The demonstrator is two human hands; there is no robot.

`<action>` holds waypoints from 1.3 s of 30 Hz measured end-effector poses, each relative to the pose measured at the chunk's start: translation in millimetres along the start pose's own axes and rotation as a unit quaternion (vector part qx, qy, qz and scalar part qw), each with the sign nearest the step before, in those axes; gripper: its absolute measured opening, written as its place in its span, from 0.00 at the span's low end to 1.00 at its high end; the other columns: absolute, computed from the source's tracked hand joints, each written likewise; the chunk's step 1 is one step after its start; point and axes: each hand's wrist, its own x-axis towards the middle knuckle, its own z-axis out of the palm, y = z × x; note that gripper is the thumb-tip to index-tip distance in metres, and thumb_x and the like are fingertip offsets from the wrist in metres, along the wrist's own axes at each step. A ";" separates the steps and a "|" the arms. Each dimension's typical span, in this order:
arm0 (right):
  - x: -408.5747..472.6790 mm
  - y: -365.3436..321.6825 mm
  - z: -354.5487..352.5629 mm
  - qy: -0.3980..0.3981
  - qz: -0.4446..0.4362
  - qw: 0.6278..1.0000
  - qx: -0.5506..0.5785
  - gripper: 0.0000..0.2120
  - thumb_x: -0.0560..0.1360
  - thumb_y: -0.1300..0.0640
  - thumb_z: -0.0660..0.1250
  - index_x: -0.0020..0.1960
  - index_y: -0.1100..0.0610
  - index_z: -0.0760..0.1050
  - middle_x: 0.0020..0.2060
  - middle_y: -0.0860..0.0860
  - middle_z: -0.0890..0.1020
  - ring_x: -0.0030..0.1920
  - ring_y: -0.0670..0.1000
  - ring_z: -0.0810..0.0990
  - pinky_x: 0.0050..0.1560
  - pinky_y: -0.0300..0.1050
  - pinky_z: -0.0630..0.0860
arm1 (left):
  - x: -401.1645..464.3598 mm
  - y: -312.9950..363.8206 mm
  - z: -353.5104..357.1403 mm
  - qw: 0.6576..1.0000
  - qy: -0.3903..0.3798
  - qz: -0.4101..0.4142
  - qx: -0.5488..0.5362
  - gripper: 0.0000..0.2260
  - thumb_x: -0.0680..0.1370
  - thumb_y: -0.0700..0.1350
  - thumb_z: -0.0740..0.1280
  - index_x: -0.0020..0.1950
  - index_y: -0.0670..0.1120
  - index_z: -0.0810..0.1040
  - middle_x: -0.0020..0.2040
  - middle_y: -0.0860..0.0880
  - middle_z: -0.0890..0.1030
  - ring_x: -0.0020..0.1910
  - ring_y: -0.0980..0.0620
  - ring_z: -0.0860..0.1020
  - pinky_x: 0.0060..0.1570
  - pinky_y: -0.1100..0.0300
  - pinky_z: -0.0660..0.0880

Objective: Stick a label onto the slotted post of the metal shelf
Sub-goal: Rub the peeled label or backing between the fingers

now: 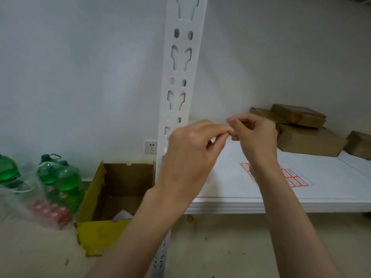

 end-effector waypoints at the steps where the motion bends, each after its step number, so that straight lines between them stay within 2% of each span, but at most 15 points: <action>1: 1.6 2.9 -3.5 0.009 0.005 1.000 0.002 0.04 0.75 0.60 0.72 0.43 0.56 0.84 0.32 0.50 0.84 0.30 0.46 0.80 0.40 0.47 0.82 | -3.5 -0.1 9.9 1.000 -0.015 -0.003 0.005 0.06 0.76 0.39 0.71 0.49 0.45 0.87 0.41 0.51 0.86 0.32 0.59 0.77 0.37 0.60 0.79; 5: 3.6 10.5 -14.1 0.020 0.032 0.999 0.009 0.06 0.76 0.60 0.70 0.42 0.54 0.83 0.34 0.50 0.84 0.30 0.42 0.79 0.36 0.37 0.80 | -17.9 -6.6 39.9 0.991 -0.109 -0.076 0.037 0.07 0.76 0.40 0.69 0.47 0.46 0.88 0.41 0.50 0.87 0.33 0.53 0.81 0.41 0.54 0.81; 7: 2.4 13.1 -17.5 -0.023 0.054 0.998 0.004 0.06 0.77 0.60 0.70 0.43 0.56 0.83 0.35 0.51 0.84 0.31 0.42 0.79 0.37 0.37 0.80 | -23.4 -11.3 47.0 0.981 -0.139 -0.134 0.027 0.07 0.77 0.39 0.70 0.48 0.46 0.88 0.41 0.51 0.87 0.33 0.54 0.82 0.43 0.54 0.81; 11: -2.4 17.3 -26.3 -0.189 0.119 0.975 0.013 0.08 0.78 0.61 0.68 0.45 0.60 0.86 0.38 0.58 0.85 0.36 0.49 0.82 0.43 0.42 0.83 | -26.0 -16.6 50.5 0.947 -0.114 -0.291 -0.071 0.02 0.75 0.40 0.75 0.44 0.46 0.87 0.35 0.51 0.85 0.29 0.56 0.82 0.39 0.57 0.82; 13: -4.2 19.5 -29.8 -0.232 0.131 0.963 0.029 0.09 0.79 0.58 0.69 0.45 0.60 0.86 0.41 0.61 0.86 0.38 0.51 0.84 0.47 0.45 0.84 | -25.8 -16.8 52.3 0.927 -0.091 -0.345 -0.117 0.02 0.73 0.39 0.76 0.41 0.44 0.86 0.32 0.49 0.84 0.28 0.54 0.82 0.36 0.58 0.83; 16: -5.5 24.1 -36.5 -0.260 0.141 0.954 0.049 0.10 0.80 0.57 0.69 0.47 0.62 0.86 0.42 0.61 0.86 0.40 0.53 0.85 0.48 0.45 0.84 | -27.5 -15.9 57.5 0.906 -0.060 -0.384 -0.169 0.04 0.75 0.39 0.74 0.42 0.40 0.82 0.35 0.45 0.82 0.29 0.50 0.83 0.31 0.58 0.82; 20: -5.7 27.1 -45.5 -0.300 0.157 0.936 0.093 0.06 0.77 0.65 0.71 0.50 0.67 0.84 0.44 0.62 0.86 0.43 0.55 0.86 0.46 0.42 0.83 | -30.0 -14.9 63.3 0.882 -0.035 -0.417 -0.215 0.04 0.78 0.37 0.71 0.46 0.38 0.78 0.39 0.40 0.81 0.30 0.45 0.83 0.31 0.57 0.82; 26: -5.2 27.8 -45.6 -0.292 0.153 0.938 0.102 0.05 0.75 0.68 0.72 0.49 0.68 0.84 0.42 0.63 0.86 0.42 0.56 0.87 0.44 0.41 0.84 | -28.0 -14.1 63.1 0.863 -0.029 -0.441 -0.245 0.03 0.78 0.38 0.71 0.47 0.38 0.80 0.39 0.41 0.82 0.32 0.44 0.84 0.32 0.59 0.82; 30: -6.9 30.2 -37.3 -0.262 0.152 0.953 0.025 0.04 0.75 0.69 0.71 0.43 0.66 0.84 0.37 0.62 0.86 0.39 0.56 0.87 0.42 0.43 0.84 | -31.4 -19.8 65.5 0.883 -0.036 -0.422 -0.203 0.02 0.77 0.34 0.71 0.44 0.38 0.81 0.34 0.40 0.82 0.31 0.45 0.83 0.31 0.59 0.82; 34: -7.1 33.6 -32.2 -0.263 0.154 0.950 -0.064 0.07 0.76 0.70 0.69 0.42 0.65 0.83 0.35 0.60 0.86 0.38 0.56 0.87 0.43 0.46 0.85 | -36.0 -24.8 66.8 0.907 -0.073 -0.390 -0.143 0.06 0.75 0.34 0.72 0.40 0.43 0.83 0.31 0.45 0.82 0.31 0.50 0.82 0.32 0.61 0.81; 36: -8.7 35.8 -28.7 -0.241 0.152 0.956 -0.072 0.07 0.77 0.69 0.68 0.42 0.65 0.83 0.35 0.60 0.85 0.36 0.55 0.86 0.40 0.44 0.84 | -36.5 -27.5 66.7 0.916 -0.082 -0.374 -0.117 0.08 0.77 0.33 0.69 0.43 0.44 0.85 0.34 0.48 0.84 0.31 0.51 0.82 0.36 0.57 0.83; 39: -11.4 42.9 -20.9 -0.203 0.134 0.963 -0.114 0.08 0.79 0.67 0.67 0.44 0.64 0.84 0.37 0.59 0.86 0.36 0.54 0.86 0.36 0.38 0.82 | -40.1 -34.0 69.4 0.930 -0.128 -0.343 -0.024 0.16 0.79 0.31 0.62 0.57 0.46 0.84 0.45 0.48 0.85 0.39 0.51 0.83 0.46 0.54 0.83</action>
